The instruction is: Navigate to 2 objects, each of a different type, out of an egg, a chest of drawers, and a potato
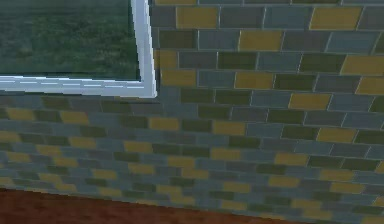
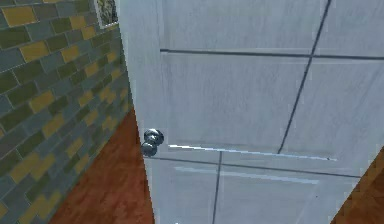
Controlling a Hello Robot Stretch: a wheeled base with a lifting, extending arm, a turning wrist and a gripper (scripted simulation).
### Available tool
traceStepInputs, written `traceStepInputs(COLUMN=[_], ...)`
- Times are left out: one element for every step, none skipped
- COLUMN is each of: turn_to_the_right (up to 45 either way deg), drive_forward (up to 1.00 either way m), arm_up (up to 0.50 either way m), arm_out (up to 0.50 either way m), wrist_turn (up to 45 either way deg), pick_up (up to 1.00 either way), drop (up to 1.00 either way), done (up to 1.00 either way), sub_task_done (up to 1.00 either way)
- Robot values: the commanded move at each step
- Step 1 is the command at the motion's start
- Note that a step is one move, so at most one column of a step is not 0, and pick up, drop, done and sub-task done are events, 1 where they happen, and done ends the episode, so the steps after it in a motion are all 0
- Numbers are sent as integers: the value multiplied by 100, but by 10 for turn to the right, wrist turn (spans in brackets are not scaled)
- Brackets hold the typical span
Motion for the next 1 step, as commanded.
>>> traceStepInputs(turn_to_the_right=[0], drive_forward=[30], arm_up=[0], arm_out=[0], wrist_turn=[0], pick_up=[0], drop=[0], done=[0], sub_task_done=[0])
